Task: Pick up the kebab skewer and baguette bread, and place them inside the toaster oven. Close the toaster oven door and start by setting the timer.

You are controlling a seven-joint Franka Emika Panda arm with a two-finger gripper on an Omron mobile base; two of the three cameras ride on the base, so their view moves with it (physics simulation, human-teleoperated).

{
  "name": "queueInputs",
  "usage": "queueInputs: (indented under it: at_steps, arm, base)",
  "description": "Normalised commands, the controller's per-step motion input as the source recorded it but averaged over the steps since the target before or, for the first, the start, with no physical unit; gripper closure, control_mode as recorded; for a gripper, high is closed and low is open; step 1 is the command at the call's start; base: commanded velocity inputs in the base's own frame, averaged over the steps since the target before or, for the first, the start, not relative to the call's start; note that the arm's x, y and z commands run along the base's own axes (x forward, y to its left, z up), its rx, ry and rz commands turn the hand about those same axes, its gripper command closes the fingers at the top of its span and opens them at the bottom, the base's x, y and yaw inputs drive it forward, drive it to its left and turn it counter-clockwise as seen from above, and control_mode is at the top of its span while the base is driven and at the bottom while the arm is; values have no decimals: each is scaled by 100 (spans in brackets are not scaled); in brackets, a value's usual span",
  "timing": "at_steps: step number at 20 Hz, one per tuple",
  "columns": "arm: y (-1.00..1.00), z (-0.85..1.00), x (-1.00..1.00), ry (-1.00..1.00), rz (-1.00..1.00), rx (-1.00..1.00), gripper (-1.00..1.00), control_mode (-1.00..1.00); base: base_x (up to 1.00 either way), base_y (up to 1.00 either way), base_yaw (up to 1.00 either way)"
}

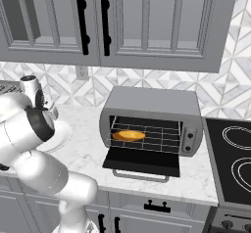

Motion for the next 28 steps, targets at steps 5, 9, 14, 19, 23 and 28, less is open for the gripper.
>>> queueInputs:
  at_steps: [5, 9, 14, 19, 23, 28]
  arm:
    - [15, -51, 37, 0, 0, 0, -100, -100]
    - [21, -40, 24, 0, 0, 0, -100, -100]
    - [12, -32, 24, 0, 0, 0, -100, -100]
    - [1, -30, 15, 0, 0, 0, -100, -100]
    - [1, -23, 2, 1, 0, 0, -100, -100]
    - [3, -24, 0, 1, 0, 0, 100, -100]
  base:
    - [0, 0, 0]
    - [0, 0, 0]
    - [0, 0, 0]
    - [0, 0, 0]
    - [0, 0, 0]
    - [0, 0, 0]
